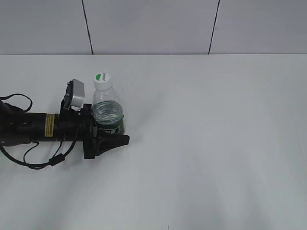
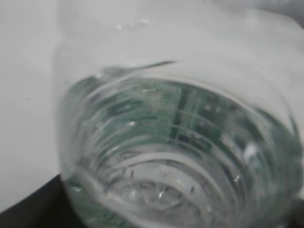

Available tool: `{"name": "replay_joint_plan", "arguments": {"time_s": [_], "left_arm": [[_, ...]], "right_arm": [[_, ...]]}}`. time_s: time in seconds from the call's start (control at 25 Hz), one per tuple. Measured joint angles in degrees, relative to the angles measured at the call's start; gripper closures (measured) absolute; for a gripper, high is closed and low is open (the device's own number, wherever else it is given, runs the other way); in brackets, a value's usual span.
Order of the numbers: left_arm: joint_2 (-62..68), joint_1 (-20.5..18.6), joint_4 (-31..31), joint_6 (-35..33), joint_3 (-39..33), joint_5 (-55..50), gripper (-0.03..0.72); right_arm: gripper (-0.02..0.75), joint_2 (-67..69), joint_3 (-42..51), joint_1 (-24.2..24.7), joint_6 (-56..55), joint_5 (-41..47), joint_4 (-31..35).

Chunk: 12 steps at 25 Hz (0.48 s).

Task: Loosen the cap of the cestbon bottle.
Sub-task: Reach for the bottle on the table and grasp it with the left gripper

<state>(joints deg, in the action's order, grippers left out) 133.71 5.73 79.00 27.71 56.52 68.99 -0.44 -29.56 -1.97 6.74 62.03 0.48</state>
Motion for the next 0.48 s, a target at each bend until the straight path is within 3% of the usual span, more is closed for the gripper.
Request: {"name": "replay_joint_plan", "arguments": {"time_s": [0.2,0.36,0.48], "left_arm": [[0.0,0.0,0.2,0.1,0.0,0.0,0.163],[0.0,0.0,0.1,0.1,0.0,-0.1,0.251],[0.0,0.0,-0.1,0.1,0.1,0.3,0.258]], "right_arm": [[0.192,0.0,0.0,0.0,0.0,0.0,0.0],[0.192,0.0,0.0,0.0,0.0,0.0,0.0],[0.192,0.0,0.0,0.0,0.0,0.0,0.0]]}}
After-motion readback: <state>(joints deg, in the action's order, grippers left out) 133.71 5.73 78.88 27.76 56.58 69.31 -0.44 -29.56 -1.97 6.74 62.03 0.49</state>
